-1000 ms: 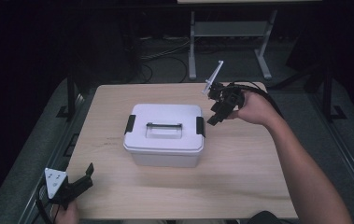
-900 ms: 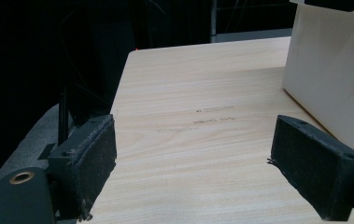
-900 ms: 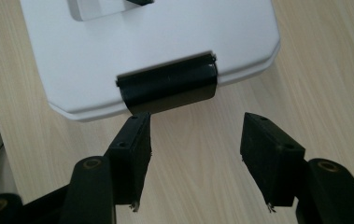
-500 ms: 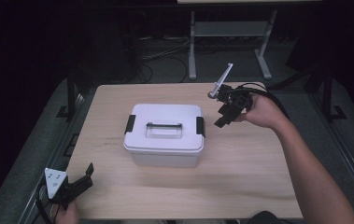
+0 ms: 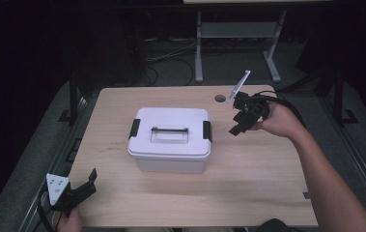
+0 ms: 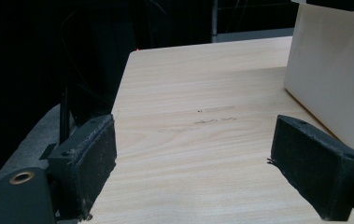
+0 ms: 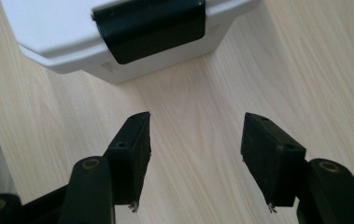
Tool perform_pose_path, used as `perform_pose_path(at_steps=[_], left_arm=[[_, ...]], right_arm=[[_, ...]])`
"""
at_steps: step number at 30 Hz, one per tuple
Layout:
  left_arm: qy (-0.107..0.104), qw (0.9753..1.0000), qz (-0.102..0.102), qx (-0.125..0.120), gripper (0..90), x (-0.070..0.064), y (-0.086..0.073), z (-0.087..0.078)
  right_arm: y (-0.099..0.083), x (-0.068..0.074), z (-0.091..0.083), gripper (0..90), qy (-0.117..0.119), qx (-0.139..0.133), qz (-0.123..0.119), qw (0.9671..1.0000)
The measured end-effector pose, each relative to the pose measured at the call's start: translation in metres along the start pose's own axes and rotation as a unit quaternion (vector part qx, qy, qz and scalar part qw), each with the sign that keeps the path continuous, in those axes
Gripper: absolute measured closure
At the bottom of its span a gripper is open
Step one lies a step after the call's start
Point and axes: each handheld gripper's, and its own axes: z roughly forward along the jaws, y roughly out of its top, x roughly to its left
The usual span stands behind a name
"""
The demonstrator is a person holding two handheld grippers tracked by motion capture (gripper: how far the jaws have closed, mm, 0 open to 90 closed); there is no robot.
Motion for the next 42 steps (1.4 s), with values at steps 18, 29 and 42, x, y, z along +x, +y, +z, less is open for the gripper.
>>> perform_pose_path(at_steps=[18,29,42], left_arm=[[0.001,1.0000,0.001,0.000,13.5,0.000,0.000,0.000],[0.000,1.0000,0.001,0.002,13.6,-0.001,0.000,0.000],[0.001,1.0000,0.001,0.001,13.5,-0.001,0.000,0.000]], right_arm=[[-0.026,-0.004,0.008,41.0,0.002,-0.001,0.016,0.9999],[-0.046,-0.006,0.016,41.0,0.007,-0.003,0.031,0.9995],[-0.062,-0.006,0.024,40.9,0.009,-0.003,0.043,0.9990]])
